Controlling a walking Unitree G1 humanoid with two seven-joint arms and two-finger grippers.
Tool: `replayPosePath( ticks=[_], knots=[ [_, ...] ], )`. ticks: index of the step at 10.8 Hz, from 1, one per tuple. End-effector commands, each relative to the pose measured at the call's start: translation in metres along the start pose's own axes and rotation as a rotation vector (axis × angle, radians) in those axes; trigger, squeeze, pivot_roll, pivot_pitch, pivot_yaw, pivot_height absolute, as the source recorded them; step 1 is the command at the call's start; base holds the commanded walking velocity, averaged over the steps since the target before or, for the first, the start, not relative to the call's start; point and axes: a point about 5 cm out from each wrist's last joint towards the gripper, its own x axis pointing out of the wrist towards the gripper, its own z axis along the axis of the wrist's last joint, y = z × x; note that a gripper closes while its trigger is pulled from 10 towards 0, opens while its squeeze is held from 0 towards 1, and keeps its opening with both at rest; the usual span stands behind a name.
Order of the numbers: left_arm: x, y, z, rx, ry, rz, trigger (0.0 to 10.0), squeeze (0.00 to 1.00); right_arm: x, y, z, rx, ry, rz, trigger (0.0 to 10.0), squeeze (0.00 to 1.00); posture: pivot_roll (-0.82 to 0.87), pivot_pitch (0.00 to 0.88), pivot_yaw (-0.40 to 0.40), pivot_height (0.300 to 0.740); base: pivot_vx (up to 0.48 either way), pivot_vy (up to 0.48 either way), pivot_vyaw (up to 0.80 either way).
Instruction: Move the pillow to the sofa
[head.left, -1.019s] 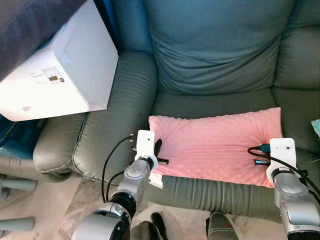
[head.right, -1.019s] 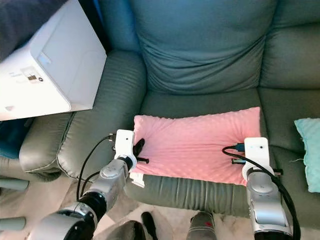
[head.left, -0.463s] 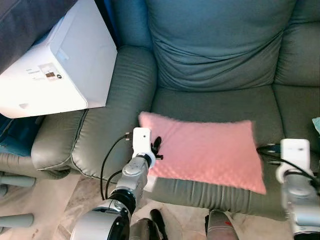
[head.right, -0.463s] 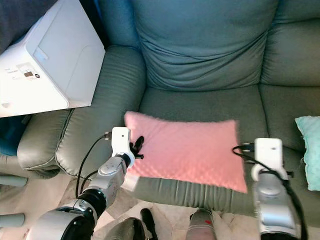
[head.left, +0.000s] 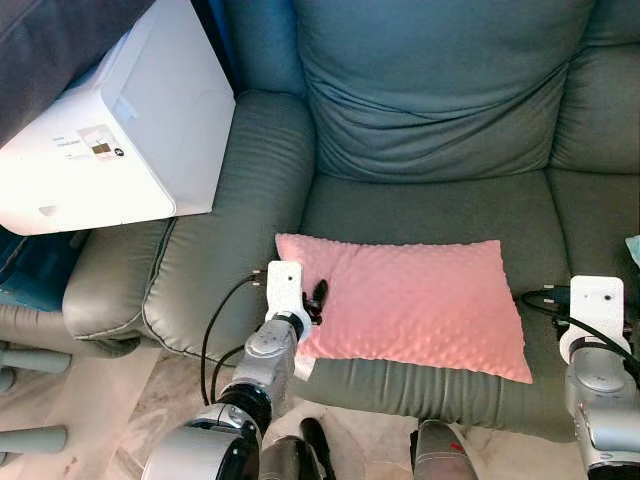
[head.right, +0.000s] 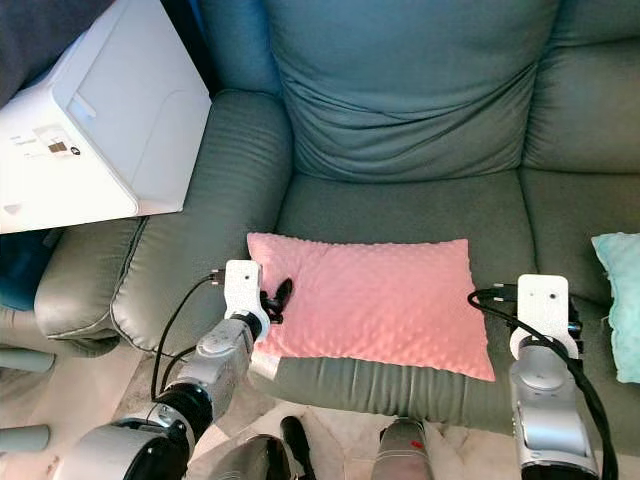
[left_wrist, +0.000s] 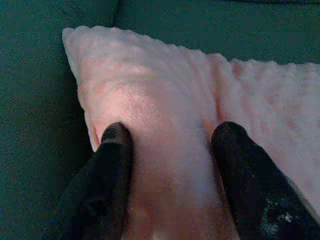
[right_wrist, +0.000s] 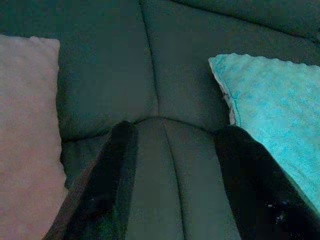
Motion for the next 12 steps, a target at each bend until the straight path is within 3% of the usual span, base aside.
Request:
replayPosePath(
  ticks=[1,2,4,6,7,10,12],
  knots=[
    [-0.005,-0.013,-0.018,0.007,0.044,-0.026,10.0,1.00,-0.004,0.006,-0.009,0.001,0.027,0.016,10.0,1.00,-0.32,0.349,0.246,0.740,0.000,0.000,0.00],
    [-0.005,-0.013,-0.014,0.053,0.026,-0.031,10.0,1.00,-0.004,0.008,-0.008,0.005,0.024,0.020,10.0,1.00,-0.31,0.344,0.242,0.740,0.000,0.000,0.00],
    [-0.004,-0.014,-0.006,0.242,-0.030,-0.076,10.0,1.00,-0.002,0.016,-0.002,0.018,0.009,0.044,10.0,1.00,-0.31,0.324,0.232,0.740,0.000,0.000,0.00],
    [-0.003,-0.010,0.000,0.366,-0.057,-0.080,10.0,1.00,0.001,0.029,0.006,0.029,-0.011,0.076,10.0,1.00,-0.31,0.290,0.224,0.740,0.000,0.000,0.00],
    [-0.002,-0.003,0.007,0.400,-0.087,-0.060,10.0,1.00,0.003,0.037,0.011,0.037,-0.024,0.095,10.0,1.00,-0.30,0.263,0.218,0.740,0.000,0.000,0.00],
    [-0.003,0.029,0.018,0.366,-0.095,0.056,10.0,1.00,0.008,0.056,0.026,0.053,-0.061,0.142,10.0,1.00,-0.30,0.195,0.201,0.740,0.000,0.000,0.00],
    [-0.006,0.050,0.023,0.385,-0.101,0.122,10.0,1.00,0.012,0.071,0.039,0.073,-0.086,0.180,10.0,1.00,-0.29,0.143,0.187,0.740,0.000,0.000,0.00]
  ],
)
